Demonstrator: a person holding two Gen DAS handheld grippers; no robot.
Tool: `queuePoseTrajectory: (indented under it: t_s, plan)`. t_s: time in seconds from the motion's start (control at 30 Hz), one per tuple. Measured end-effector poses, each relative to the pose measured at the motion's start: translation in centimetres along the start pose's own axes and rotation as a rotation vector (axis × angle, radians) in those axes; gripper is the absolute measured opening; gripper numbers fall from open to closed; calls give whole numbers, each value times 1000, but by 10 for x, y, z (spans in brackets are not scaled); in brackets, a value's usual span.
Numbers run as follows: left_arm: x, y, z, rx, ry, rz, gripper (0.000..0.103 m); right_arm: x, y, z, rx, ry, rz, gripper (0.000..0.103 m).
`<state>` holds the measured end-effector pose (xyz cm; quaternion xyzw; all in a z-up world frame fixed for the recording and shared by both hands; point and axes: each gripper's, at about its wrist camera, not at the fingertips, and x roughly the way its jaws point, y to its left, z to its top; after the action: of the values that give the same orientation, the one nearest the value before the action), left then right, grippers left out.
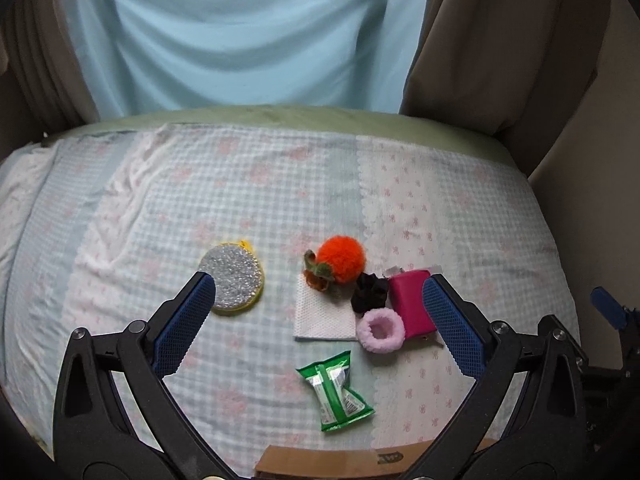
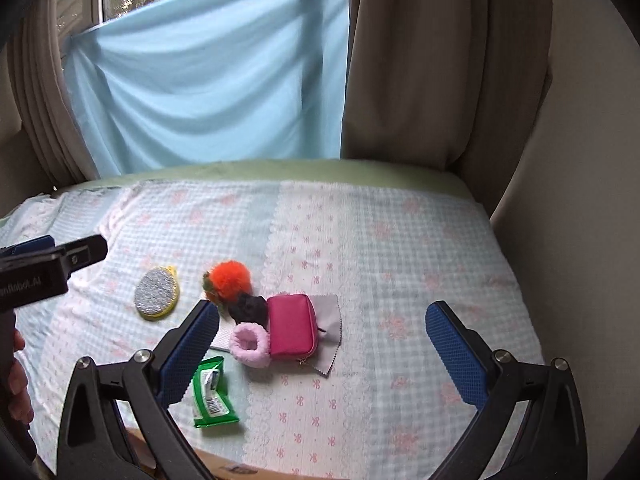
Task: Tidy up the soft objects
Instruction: 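Grasp the orange pompom with the left tool while the right tool grasps the pink pouch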
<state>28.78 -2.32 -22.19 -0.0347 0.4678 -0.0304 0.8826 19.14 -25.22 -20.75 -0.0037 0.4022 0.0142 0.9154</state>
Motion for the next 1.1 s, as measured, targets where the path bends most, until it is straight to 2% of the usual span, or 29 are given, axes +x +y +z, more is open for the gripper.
queuePoseTrajectory:
  t_s: [0.07,0.33,0.57,0.7,0.8,0.87,0.9,0.97,1.03,1.1]
  plan:
    - [37,-1,5,-10,45,-12,102,29,1,-4,6,31,-6,99]
    - [155,-4,9,-67,211,-39,102,134,-4,-20,45,170,-10,98]
    - [223,-11,0,-66,307,-42,102,209,6,-40,97,302,35,98]
    - [249,-11,-6,-68,335,-40,98,240,12,-45,108,345,46,86]
    - [263,-9,-11,-74,360,-41,86,259,14,-49,110,378,52,79]
    - [271,-7,-14,-83,376,-49,73,271,15,-52,111,401,56,73]
    - [274,-6,-16,-85,382,-52,69,275,16,-54,115,409,68,71]
    - [279,-7,-18,-84,387,-56,49,280,20,-57,106,423,75,66]
    - [281,-8,-18,-79,384,-58,41,282,23,-60,81,427,52,60]
    - [282,-9,-18,-71,377,-61,38,281,23,-60,79,423,45,54]
